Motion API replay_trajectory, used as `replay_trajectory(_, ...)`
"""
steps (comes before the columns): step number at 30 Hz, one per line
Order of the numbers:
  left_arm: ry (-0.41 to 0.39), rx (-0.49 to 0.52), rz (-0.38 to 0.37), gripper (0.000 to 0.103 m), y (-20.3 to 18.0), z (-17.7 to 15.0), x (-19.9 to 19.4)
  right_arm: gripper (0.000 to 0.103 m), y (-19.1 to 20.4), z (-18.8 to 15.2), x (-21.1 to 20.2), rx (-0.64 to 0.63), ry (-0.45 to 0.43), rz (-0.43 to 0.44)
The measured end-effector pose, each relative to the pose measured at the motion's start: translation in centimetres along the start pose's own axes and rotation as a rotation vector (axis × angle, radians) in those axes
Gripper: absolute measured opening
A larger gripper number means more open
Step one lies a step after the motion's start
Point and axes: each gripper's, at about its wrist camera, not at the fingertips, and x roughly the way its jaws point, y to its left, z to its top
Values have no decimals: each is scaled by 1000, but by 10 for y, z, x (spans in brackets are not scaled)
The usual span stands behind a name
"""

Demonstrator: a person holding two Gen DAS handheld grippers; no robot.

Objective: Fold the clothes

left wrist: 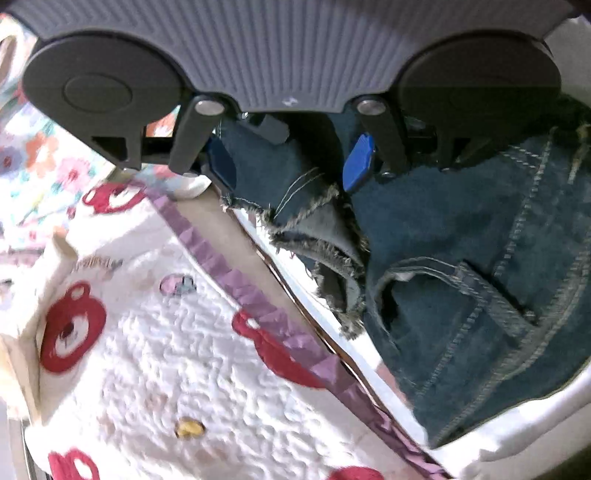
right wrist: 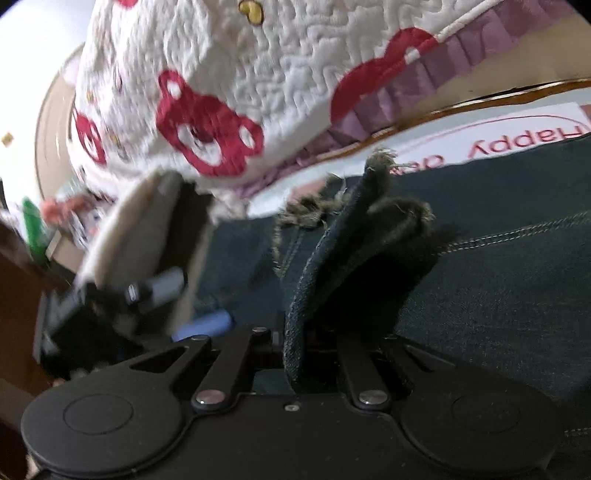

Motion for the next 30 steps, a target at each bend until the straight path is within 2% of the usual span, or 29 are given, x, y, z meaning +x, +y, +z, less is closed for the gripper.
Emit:
replay_trajectory(5, 49, 52, 32, 65, -10, -14, 26, 9, -1, -15, 0, -89, -8, -38)
replay_trajectory(9, 63, 208, 70, 67, -24, -24, 41, 10, 2, -22, 6, -125, -11, -59)
replay_trajectory(11, 57, 272, 94, 67, -30, -27, 48, 10, 5, -23, 1, -148, -29, -38)
replay_trajectory(13, 36, 247, 104, 67, -26, -27, 53, 10, 1, -22, -5, -142, -42, 10)
replay_trajectory(16, -14, 175, 77, 68, -22, -25, 53, 10, -7, -22, -13, -128, -46, 80)
replay_trajectory(18, -43, 132, 62, 78, -21, -24, 54, 10, -7, -23, -15, -139, -48, 90)
replay_trajectory(19, -44, 135, 68, 78, -22, -26, 57, 10, -6, -24, -15, -146, -50, 93)
replay_trajectory(20, -44, 138, 74, 75, -24, -27, 60, 10, -5, -25, -16, -153, -51, 95)
replay_trajectory(21, -45, 153, 87, 55, -26, -29, 62, 10, -5, -25, -16, -160, -52, 98)
replay_trajectory(22, -48, 216, 130, 42, -30, -33, 66, 10, -4, -26, -17, -167, -54, 101)
replay_trajectory(23, -49, 292, 175, 19, -36, -37, 69, 10, -3, -27, -17, -174, -55, 104)
replay_trajectory(24, -51, 368, 219, 14, -42, -41, 72, 10, -2, -27, -18, -180, -57, 106)
replay_trajectory(27, -76, 557, 300, 11, -63, -48, 75, 10, 0, -29, -20, -201, -61, 115)
replay_trajectory(30, -115, 624, 305, 11, -80, -40, 66, 10, 2, -31, -21, -221, -65, 123)
